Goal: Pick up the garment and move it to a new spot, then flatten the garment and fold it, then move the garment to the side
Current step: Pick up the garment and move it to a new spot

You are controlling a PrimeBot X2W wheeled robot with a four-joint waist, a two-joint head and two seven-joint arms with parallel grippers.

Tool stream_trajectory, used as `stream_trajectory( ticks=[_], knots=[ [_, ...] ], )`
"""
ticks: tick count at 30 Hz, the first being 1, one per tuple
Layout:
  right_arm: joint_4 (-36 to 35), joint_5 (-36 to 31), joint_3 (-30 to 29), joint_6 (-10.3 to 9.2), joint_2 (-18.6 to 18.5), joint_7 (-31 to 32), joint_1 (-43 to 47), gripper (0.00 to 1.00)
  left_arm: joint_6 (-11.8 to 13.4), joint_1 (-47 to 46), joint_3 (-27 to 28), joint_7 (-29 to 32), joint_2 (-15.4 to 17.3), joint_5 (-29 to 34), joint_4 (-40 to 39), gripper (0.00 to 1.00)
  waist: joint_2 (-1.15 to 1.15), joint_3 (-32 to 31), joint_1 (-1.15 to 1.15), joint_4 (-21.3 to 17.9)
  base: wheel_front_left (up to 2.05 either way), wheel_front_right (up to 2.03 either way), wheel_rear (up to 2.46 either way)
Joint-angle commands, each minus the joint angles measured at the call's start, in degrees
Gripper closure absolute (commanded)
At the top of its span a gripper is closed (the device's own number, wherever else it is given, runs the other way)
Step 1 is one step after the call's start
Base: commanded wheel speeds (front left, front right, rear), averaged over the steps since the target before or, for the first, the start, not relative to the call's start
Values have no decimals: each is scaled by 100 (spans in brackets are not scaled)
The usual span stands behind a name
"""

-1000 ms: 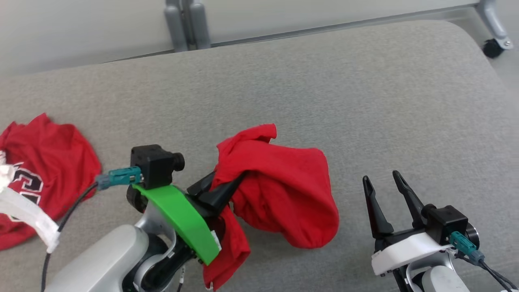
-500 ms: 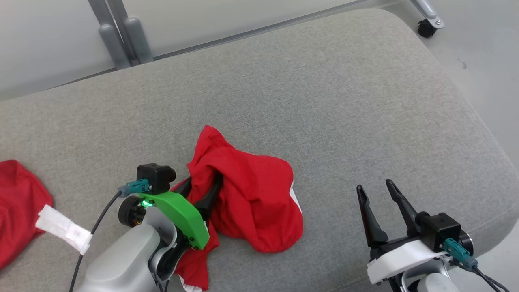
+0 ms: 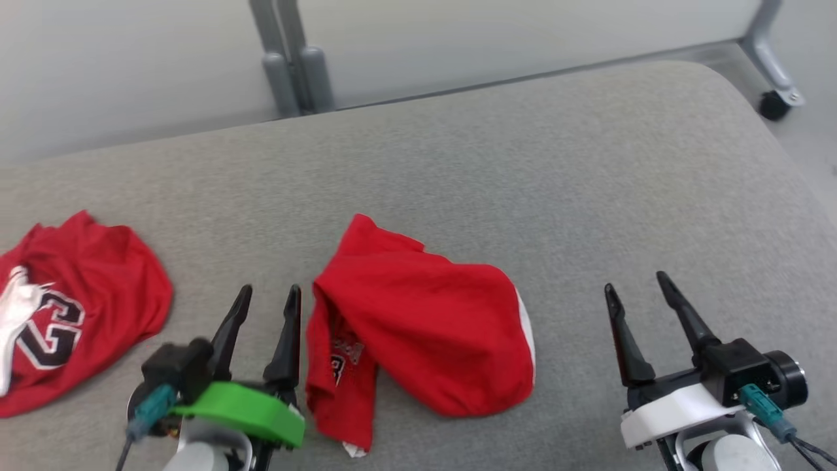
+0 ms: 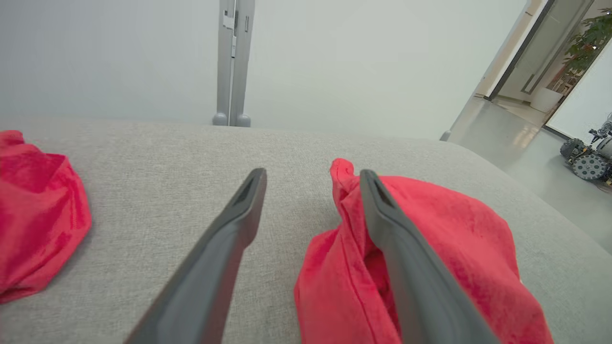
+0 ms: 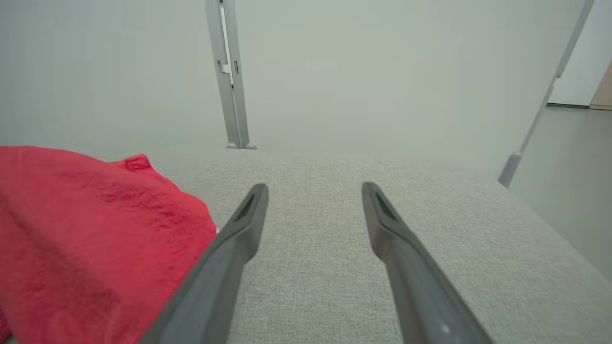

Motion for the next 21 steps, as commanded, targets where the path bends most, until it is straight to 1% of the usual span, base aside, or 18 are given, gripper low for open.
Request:
stream_trajectory(
  ticks=[1,2,4,8,11,14,15,21],
  knots=[
    [-66,-39,-9,-2,-46,-2,49,0,-22,301,160,-10,-46,227,-123,0,0,-340,0,506,0,0,0],
    [-101,-49,-33,-2,-80,-2,49,0,-55,466,294,-7,-101,305,-205,0,0,-370,0,578,0,0,0],
    [-154,-17,-78,-2,-126,-2,39,0,-206,795,539,-8,-176,536,-324,0,0,-426,0,721,0,0,0],
    [-218,11,-173,-2,-169,-2,74,0,-330,1333,1146,-9,-346,880,-552,0,0,-523,0,888,0,0,0],
    [-270,-14,-302,-2,-182,-2,175,0,-437,1654,1558,-9,-450,1277,-727,0,0,-580,0,1006,0,0,0],
    [-289,-89,-412,-2,-195,-2,275,0,-535,1887,1850,-9,-613,1601,-864,0,0,-625,0,1074,0,0,0],
    [-295,-111,-467,-2,-189,-2,336,0,-598,1972,1998,-9,-730,1706,-942,0,0,-638,0,1100,0,0,0],
    [-129,-201,-689,-2,-84,-2,580,0,-927,2289,2486,-9,-1051,2226,-1039,0,0,-710,0,1087,0,0,0]
  ],
)
